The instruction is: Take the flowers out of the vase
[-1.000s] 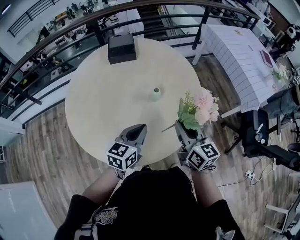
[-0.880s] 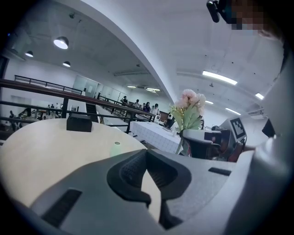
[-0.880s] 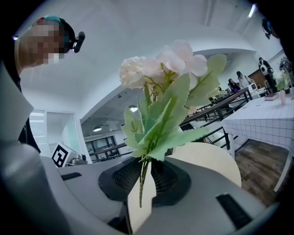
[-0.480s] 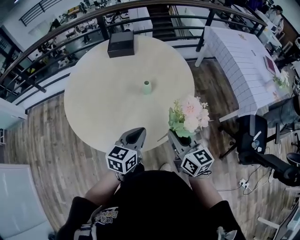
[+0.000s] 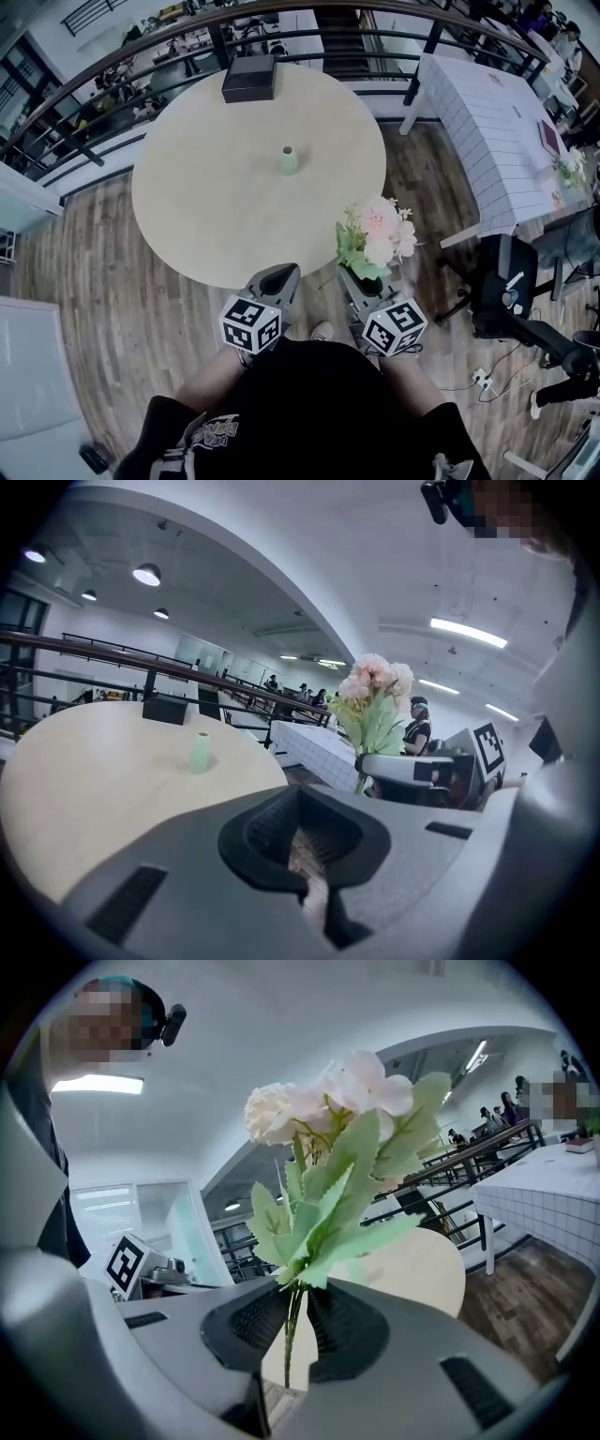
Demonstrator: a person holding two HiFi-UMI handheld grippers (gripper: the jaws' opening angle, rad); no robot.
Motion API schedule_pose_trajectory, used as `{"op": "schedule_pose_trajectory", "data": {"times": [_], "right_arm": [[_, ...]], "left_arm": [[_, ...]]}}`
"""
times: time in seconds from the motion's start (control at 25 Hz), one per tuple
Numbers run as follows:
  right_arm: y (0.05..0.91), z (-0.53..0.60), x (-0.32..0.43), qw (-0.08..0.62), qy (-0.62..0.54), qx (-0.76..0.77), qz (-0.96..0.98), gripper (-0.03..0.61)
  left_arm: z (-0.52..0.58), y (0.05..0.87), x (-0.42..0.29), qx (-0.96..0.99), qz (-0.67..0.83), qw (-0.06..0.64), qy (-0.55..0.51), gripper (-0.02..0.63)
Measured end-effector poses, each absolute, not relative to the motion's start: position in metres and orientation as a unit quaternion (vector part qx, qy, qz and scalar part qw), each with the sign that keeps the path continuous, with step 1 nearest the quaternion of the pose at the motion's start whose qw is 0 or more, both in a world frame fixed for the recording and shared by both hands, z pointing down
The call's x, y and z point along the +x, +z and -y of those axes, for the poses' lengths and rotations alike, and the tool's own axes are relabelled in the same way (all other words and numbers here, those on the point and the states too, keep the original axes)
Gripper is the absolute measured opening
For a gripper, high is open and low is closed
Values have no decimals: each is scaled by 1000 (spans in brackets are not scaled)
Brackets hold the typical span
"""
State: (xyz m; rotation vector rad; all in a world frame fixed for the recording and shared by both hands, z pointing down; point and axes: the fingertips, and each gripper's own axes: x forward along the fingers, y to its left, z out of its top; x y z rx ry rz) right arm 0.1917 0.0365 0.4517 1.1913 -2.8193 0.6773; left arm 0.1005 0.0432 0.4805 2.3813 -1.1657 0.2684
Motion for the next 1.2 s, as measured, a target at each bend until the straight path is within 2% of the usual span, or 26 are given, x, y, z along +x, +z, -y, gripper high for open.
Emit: {"op": "schedule_pose_trajectory", "data": {"times": [0.6,1.2], "right_arm": [[458,-66,207,1,219,363,906,72],[462,-71,190,14,210,340,917,71]], "left_arm": [[-71,480,130,870,426,225,107,6],[-77,484,122,866,434,224,106,6]]}}
